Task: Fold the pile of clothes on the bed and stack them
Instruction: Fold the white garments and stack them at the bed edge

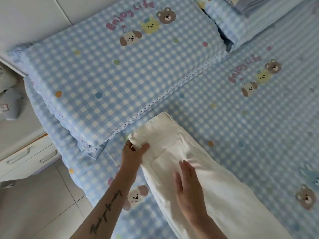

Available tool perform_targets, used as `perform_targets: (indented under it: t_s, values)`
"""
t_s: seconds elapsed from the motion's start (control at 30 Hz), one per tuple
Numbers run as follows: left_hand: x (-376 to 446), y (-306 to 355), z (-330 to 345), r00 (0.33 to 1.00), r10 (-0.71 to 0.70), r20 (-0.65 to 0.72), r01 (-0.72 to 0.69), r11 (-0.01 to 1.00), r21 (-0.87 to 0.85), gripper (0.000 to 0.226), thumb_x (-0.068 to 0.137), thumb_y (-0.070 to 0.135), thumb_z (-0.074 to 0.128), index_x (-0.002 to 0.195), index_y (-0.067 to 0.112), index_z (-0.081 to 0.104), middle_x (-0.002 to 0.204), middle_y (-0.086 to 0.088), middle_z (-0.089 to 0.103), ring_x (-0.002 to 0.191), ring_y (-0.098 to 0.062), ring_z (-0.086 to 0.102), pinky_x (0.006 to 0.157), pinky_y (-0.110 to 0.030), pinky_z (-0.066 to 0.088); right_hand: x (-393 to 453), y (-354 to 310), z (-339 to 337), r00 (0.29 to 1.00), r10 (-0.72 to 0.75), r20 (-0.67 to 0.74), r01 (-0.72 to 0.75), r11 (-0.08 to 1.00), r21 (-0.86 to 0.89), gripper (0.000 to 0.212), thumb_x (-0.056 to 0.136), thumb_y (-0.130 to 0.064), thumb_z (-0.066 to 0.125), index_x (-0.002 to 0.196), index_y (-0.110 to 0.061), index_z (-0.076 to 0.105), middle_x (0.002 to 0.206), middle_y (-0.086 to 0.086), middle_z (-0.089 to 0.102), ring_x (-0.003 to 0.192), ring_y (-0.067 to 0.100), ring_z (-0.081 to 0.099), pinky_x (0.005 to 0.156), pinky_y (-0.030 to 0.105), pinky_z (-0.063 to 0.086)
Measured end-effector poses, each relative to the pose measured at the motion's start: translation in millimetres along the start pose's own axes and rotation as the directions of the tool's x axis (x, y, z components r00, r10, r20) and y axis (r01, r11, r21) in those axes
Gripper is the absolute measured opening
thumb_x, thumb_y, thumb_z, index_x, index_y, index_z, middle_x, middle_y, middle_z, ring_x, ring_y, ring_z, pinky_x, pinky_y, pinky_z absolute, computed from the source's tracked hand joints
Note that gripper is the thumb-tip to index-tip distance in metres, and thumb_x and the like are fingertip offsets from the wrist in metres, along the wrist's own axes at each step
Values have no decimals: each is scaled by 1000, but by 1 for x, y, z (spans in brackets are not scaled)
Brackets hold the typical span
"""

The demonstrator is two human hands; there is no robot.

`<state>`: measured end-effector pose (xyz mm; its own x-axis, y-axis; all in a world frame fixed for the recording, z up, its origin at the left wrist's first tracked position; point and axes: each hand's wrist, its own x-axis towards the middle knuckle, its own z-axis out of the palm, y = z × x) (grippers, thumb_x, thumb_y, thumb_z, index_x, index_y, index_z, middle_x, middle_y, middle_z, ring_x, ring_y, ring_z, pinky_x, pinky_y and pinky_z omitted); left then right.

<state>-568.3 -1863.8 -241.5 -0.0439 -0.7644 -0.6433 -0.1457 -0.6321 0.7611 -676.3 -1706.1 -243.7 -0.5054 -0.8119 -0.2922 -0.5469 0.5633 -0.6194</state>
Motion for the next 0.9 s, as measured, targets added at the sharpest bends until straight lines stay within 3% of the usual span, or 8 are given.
perform_targets:
  t_s: [0.13, 0.27, 0.33, 0.43, 0.53, 0.67, 0.8, 0.9]
  values:
    - [-60, 19, 14, 959, 197, 203, -203, 979, 8, 29, 80, 2, 69, 99, 19, 57, 85, 0, 73, 76, -14, 71, 61, -24, 55, 37, -76, -62, 935, 353, 19, -310, 795, 522, 62, 78, -65, 52, 127, -26, 48, 114, -15, 56, 101, -1, 58, 82, 11, 44]
    - [-123, 2, 31, 835, 345, 428, -471, 851, 234, 31, 77, 20, 67, 99, 38, 55, 90, 10, 70, 75, -4, 64, 63, -17, 48, 51, -93, -108, 893, 438, 98, -436, 794, 423, 56, 73, -52, 66, 112, -15, 53, 99, -3, 64, 91, 18, 65, 82, 34, 52]
    - [-147, -16, 34, 769, 394, 504, -573, 775, 267, 50, 77, 14, 62, 114, 46, 51, 115, 20, 64, 98, 6, 61, 77, -7, 44, 32, -74, -127, 883, 466, 58, -450, 805, 387, 18, 80, -27, 64, 91, -13, 62, 82, 1, 67, 79, 22, 65, 71, 32, 52]
    - [-162, -63, 32, 694, 497, 521, -712, 580, 396, 74, 74, 12, 72, 137, 29, 36, 145, 4, 44, 134, -12, 40, 108, -28, 33, -12, -36, -149, 843, 538, 30, -480, 725, 494, 7, 82, -17, 60, 76, -17, 64, 72, 2, 69, 68, 20, 66, 59, 33, 51]
    - [-169, -106, 27, 805, 397, 440, -593, 537, 601, 90, 61, 6, 83, 139, 6, 38, 141, -12, 47, 128, -31, 47, 102, -49, 42, -71, 11, -163, 781, 624, 1, -497, 622, 605, 9, 87, -25, 62, 82, -18, 66, 77, 0, 72, 73, 19, 68, 65, 33, 52]
    - [-171, -131, 24, 834, 295, 466, -551, 428, 716, 87, 44, -17, 73, 126, 6, 55, 115, -14, 64, 103, -37, 60, 83, -44, 53, -149, 75, -161, 652, 757, 47, -509, 392, 766, 12, 89, -22, 63, 92, -13, 69, 86, 3, 75, 85, 24, 71, 84, 45, 53]
    - [-171, -149, 21, 477, 469, 743, -853, 42, 520, 65, 58, 1, 54, 119, 21, 49, 112, -1, 48, 89, -21, 44, 74, -30, 51, -213, 144, -149, 445, 895, -34, -501, 281, 819, 19, 88, -21, 64, 96, -4, 69, 74, 0, 75, 77, 23, 69, 76, 40, 55]
    - [-171, -164, 21, 261, 368, 893, -907, -223, 357, 35, 91, 17, 34, 124, 22, 48, 121, -2, 45, 95, -22, 45, 84, -31, 36, -236, 182, -138, 434, 899, -63, -492, 295, 819, 16, 92, -19, 59, 101, -9, 68, 85, 1, 74, 75, 15, 67, 68, 31, 54]
